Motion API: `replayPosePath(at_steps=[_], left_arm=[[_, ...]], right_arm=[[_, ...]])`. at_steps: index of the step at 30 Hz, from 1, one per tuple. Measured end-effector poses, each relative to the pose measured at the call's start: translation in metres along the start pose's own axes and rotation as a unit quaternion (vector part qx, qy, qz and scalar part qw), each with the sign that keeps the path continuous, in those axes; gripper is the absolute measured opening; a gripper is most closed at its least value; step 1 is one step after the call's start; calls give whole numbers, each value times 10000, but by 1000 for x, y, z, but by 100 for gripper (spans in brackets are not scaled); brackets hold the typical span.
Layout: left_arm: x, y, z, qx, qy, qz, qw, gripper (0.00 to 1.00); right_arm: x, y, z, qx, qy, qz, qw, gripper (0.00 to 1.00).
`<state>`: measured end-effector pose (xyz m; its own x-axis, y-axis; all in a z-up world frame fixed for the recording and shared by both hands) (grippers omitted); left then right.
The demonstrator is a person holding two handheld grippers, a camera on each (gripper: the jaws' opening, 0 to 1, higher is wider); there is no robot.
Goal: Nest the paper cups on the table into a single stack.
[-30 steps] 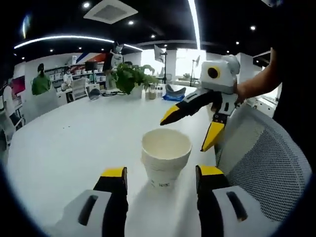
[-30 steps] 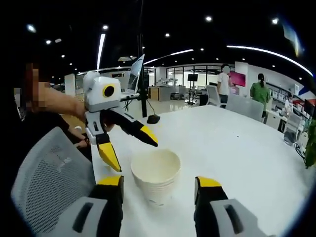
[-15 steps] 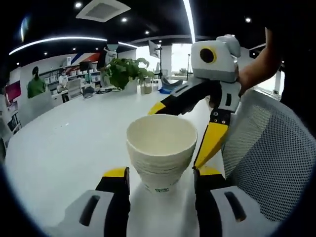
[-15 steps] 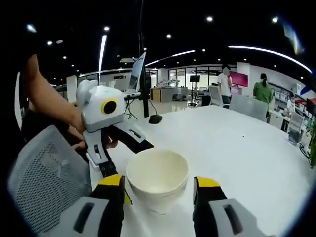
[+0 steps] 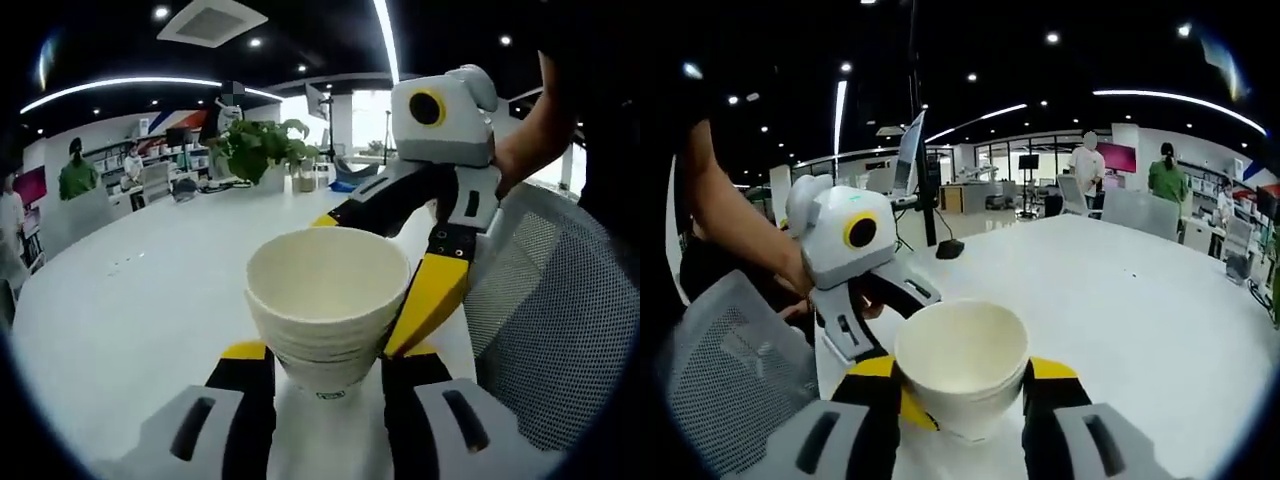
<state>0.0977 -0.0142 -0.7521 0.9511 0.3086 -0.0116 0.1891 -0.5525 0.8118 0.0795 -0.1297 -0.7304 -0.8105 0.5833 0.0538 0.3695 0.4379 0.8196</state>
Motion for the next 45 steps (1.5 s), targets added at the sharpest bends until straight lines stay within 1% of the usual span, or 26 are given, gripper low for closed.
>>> replayPosePath(at_steps=[3,12,17,23,30,38,43,45], left_arm=[[13,5,0,-16,54,57,10000,40],[51,13,6,41,204,153,9997,40],[67,13,8,61,290,150,9994,39],[82,10,10,146,315,134,9993,39],[86,2,13,284,263,122,9992,40],[90,0,14,243,205,-76,9995,40],[87,0,15,299,216,-171,9992,40],[84,1,15,337,236,-242,9989,42]], right_arm=[[-10,9,5,-71,-19,-23,10000,48],[-40,26,25,-83,-71,-149,9998,48],[-53,33,37,-92,-59,-201,9997,48],[-61,36,48,-82,-17,-156,9998,48],[-63,32,56,27,45,-44,10000,48],[-65,32,59,24,-3,-51,10000,48],[-64,32,58,71,-25,-22,10000,48],[-65,30,55,80,-36,-40,10000,51]])
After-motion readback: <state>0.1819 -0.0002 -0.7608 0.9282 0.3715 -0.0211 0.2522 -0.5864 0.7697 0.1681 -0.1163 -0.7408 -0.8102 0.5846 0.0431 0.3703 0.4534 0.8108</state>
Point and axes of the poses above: the point that each gripper's makers call its tool centre point, and the gripper's own axes: z roughly forward along the fingers, x roughly to its left, y roughly out of its top, the point moved 8 cm from there along -z, roughly backward along the fingers, and after that the axes turned 12 degrees about x, right-handed, at the moved point
